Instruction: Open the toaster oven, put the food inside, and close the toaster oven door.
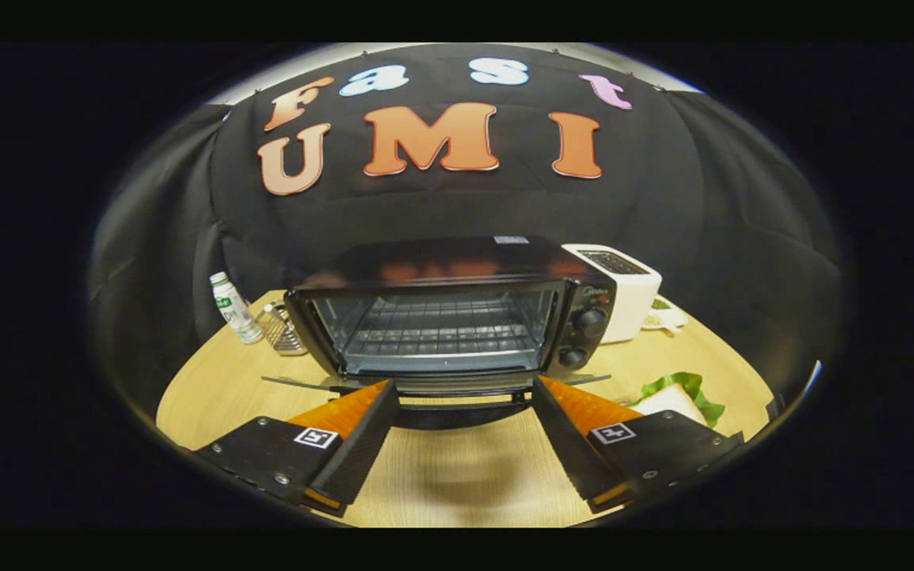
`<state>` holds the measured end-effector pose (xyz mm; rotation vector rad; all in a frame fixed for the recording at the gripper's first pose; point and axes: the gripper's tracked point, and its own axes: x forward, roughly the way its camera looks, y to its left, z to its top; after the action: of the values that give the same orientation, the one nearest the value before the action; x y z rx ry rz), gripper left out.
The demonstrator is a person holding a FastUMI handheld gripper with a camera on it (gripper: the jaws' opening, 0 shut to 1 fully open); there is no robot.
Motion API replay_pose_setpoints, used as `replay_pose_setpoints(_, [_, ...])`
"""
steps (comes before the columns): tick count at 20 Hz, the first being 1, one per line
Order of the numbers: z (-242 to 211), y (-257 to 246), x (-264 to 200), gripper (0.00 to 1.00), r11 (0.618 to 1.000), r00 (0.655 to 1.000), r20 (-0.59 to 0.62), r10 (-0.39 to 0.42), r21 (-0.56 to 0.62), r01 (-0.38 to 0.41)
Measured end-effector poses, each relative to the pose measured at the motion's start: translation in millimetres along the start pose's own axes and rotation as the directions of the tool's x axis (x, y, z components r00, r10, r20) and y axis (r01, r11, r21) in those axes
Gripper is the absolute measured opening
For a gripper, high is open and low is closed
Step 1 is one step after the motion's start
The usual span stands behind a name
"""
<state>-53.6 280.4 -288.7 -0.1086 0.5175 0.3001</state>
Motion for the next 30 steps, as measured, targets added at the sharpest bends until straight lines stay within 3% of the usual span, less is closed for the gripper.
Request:
replay_pose_setpoints(6, [-47,0,-6,0.99,0.997,0.996,-0.084,0.008,0.072,-0.002])
replay_pose_setpoints(16, [-124,1,4,0.99,1.0,0.967,-0.256,0.0,0.006,0.001])
replay_pose_setpoints(22, [-120,-11,-11,1.0,0.999,0.958,-0.283,0.05,-0.003,-0.053])
replay_pose_setpoints(30, [-108,-96,-60,1.0,0.994,0.91,-0.399,0.108,0.015,-0.111])
